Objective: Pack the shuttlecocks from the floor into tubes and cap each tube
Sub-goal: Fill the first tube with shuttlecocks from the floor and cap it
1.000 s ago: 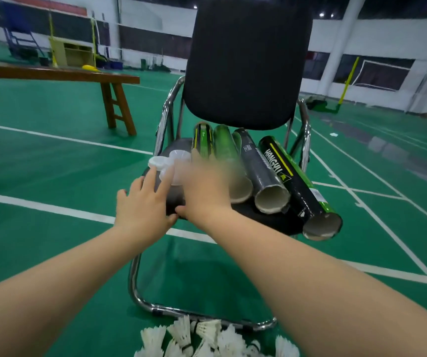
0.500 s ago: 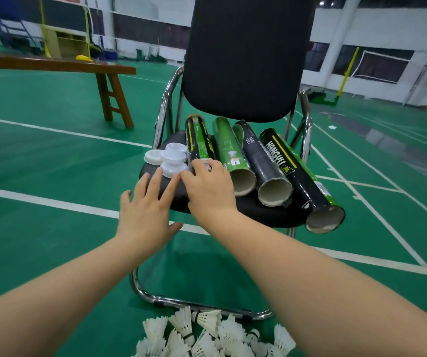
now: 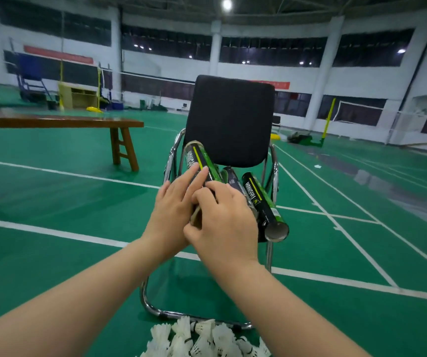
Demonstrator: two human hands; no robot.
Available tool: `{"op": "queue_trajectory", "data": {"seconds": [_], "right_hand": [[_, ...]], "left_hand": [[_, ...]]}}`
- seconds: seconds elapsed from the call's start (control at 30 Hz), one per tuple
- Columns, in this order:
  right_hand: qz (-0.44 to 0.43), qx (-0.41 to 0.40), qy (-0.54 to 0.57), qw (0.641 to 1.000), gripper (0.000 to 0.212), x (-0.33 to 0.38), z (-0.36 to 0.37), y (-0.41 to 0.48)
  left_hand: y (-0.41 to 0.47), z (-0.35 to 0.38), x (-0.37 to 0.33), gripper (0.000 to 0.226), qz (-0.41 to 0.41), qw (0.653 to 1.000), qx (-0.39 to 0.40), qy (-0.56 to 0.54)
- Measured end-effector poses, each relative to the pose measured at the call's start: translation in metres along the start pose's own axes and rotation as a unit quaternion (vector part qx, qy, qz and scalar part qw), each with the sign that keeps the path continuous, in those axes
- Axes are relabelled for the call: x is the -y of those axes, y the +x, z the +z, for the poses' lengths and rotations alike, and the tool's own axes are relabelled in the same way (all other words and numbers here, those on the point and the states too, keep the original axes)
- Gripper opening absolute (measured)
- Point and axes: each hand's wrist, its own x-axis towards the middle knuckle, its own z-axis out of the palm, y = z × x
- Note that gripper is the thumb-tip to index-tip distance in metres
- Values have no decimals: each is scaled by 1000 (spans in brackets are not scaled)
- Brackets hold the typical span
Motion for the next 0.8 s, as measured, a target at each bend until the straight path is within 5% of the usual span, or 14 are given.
{"op": "queue_trajectory", "data": {"seconds": [0.27,0.47,0.67,0.8], "right_hand": [[-3,1,88,996,25,51,-59,-57],[41,75,211,974,36,75,-32,-106],[126,252,273,920,33,85,13,-167],[166,315,289,889,37,79,50,-195]], "left_hand": [[-58,-73,-27,52,165,986,-3,20],[-117,-94,-17,56,129,985,117,11],[-194,-75,16,82,41,947,314,45],[-233,-43,37,83,13,933,354,59]]}}
